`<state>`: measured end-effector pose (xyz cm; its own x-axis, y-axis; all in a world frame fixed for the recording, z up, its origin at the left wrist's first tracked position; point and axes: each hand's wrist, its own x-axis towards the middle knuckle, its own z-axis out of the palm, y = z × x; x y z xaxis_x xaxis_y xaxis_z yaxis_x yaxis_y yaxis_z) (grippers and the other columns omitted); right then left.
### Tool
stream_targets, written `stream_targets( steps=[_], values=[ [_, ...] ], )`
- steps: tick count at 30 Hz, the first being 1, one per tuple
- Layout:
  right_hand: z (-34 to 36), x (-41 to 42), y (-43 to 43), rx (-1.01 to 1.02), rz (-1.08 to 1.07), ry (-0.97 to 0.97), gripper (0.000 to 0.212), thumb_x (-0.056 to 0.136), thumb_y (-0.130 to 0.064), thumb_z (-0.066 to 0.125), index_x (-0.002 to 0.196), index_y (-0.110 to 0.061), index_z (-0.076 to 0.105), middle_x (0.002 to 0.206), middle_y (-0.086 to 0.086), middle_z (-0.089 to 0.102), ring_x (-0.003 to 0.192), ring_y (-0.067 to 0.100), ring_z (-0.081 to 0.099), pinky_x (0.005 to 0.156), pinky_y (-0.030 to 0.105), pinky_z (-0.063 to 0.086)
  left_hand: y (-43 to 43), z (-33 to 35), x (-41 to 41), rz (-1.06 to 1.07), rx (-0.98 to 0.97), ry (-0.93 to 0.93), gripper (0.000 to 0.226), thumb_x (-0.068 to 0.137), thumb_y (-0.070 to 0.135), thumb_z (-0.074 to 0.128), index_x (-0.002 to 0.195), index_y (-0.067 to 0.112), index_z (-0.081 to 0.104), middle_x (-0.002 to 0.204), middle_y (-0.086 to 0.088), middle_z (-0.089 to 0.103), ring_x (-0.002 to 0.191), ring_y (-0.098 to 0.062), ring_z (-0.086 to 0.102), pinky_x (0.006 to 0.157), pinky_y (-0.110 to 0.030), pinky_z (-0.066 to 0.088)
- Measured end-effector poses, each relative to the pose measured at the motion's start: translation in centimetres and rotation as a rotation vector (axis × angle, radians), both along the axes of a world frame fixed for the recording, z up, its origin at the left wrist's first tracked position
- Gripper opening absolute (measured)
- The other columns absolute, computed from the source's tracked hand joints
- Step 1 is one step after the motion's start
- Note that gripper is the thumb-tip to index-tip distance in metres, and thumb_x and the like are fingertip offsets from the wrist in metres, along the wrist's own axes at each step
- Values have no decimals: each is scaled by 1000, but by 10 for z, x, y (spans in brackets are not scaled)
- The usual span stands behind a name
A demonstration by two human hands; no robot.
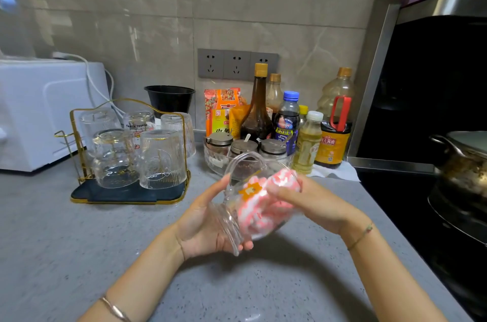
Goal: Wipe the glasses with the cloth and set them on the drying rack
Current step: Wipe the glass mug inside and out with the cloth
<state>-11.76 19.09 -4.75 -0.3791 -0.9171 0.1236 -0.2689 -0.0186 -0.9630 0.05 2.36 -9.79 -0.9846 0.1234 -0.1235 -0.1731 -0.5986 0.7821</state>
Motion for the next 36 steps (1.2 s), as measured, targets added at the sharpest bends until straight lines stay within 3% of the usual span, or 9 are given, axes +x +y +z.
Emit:
stream_targets(
  steps=[8, 11, 16, 22, 24, 26, 28, 30, 36],
  values=[
    [-3, -2, 3, -24, -36, -47, 21, 74, 0, 72, 89, -14, 69, 96, 8, 74, 87, 19, 70, 82, 28, 57, 4, 3, -1, 16, 2, -28, 101, 38, 68, 85, 120, 10, 68, 115, -25, 66, 76, -40, 71, 55, -45, 60],
    [-3, 1, 0, -101, -77, -45, 24, 66, -8, 74, 89, -12, 69, 97, 10, 75, 89, 20, 71, 81, 27, 57, 1, 1, -5, 102, -10, -7, 102, 52, 84, 66, 125, 13, 65, 131, -22, 59, 90, -37, 70, 66, -50, 61],
    [-9, 6, -9, -213, -190, -28, 20, 75, 5, 72, 83, -13, 72, 89, 8, 76, 80, 15, 72, 72, 22, 56, 5, 4, -5, 298, -287, -4, 80, 70, 80, 32, 122, 28, 61, 115, -5, 72, 90, -20, 72, 75, -42, 59],
    [-27, 15, -18, -130, -40, -13, 30, 75, 14, 70, 102, 1, 71, 100, 8, 74, 93, 16, 71, 81, 23, 55, 9, -4, -12, 502, -478, -52, 57, 90, 66, 28, 102, 27, 68, 83, 3, 75, 67, -9, 64, 63, -26, 39],
    [-30, 21, -21, -101, 67, -33, 41, 77, 14, 68, 116, 4, 64, 115, 11, 69, 110, 22, 65, 92, 25, 51, 5, -6, -16, 634, -509, -9, 55, 94, 62, 27, 106, 25, 66, 80, 2, 74, 64, -12, 60, 58, -24, 33],
    [-31, 23, -22, -72, 129, -74, 49, 78, 17, 65, 123, 2, 59, 123, 8, 65, 117, 20, 61, 95, 23, 48, 5, -5, -19, 713, -539, 66, 52, 97, 55, 32, 119, 17, 60, 91, -2, 70, 67, -13, 61, 56, -24, 44],
    [-29, 23, -18, -37, 158, -133, 54, 76, 21, 64, 126, -1, 58, 125, 6, 64, 119, 18, 59, 96, 22, 47, 6, -5, -19, 771, -529, 153, 56, 92, 52, 49, 128, 10, 55, 108, -3, 63, 87, -13, 61, 85, -40, 55],
    [-25, 22, -13, -18, 207, -174, 56, 75, 23, 63, 125, -3, 59, 125, 6, 64, 119, 18, 59, 97, 22, 46, 4, -8, -17, 783, -562, 254, 67, 80, 61, 54, 124, 11, 56, 119, 0, 61, 107, -14, 57, 105, -48, 41],
    [-23, 19, -10, -52, 209, -313, 51, 73, 14, 60, 122, -4, 60, 123, 11, 64, 117, 24, 60, 96, 26, 48, -1, -15, -19, 721, -709, 452, 50, 81, 58, 47, 100, 12, 50, 91, 1, 55, 90, -12, 55, 83, -31, 46]
  ],
)
